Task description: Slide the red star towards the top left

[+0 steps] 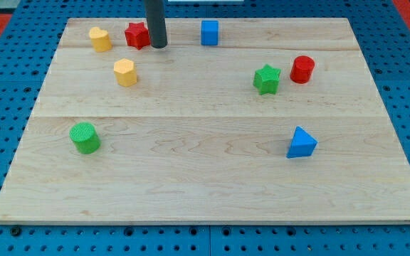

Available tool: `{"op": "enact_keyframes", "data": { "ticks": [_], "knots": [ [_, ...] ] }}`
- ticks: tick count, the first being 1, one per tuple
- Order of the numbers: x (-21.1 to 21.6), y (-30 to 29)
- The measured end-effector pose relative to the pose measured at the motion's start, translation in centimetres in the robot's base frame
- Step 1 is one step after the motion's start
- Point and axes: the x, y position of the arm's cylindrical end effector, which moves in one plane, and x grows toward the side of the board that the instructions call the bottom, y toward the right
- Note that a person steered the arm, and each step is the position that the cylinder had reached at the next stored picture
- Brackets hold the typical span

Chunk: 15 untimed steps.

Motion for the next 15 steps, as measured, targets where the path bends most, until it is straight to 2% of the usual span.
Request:
{"op": "enact_keyframes", "data": {
  "ticks": [4, 5, 6, 7, 8, 9, 10, 11, 14, 15],
  "knots": [
    [-1.2, -7.1],
    [-2.0, -7.1],
    [-2.0, -3.4],
    [-3.9, -0.9],
    [-6.3, -5.0],
    [-6.5, -10.0],
    [-5.9, -12.1],
    [-5.8, -9.8],
    [2.8, -9.7],
    [1.2, -9.3]
  ]
}}
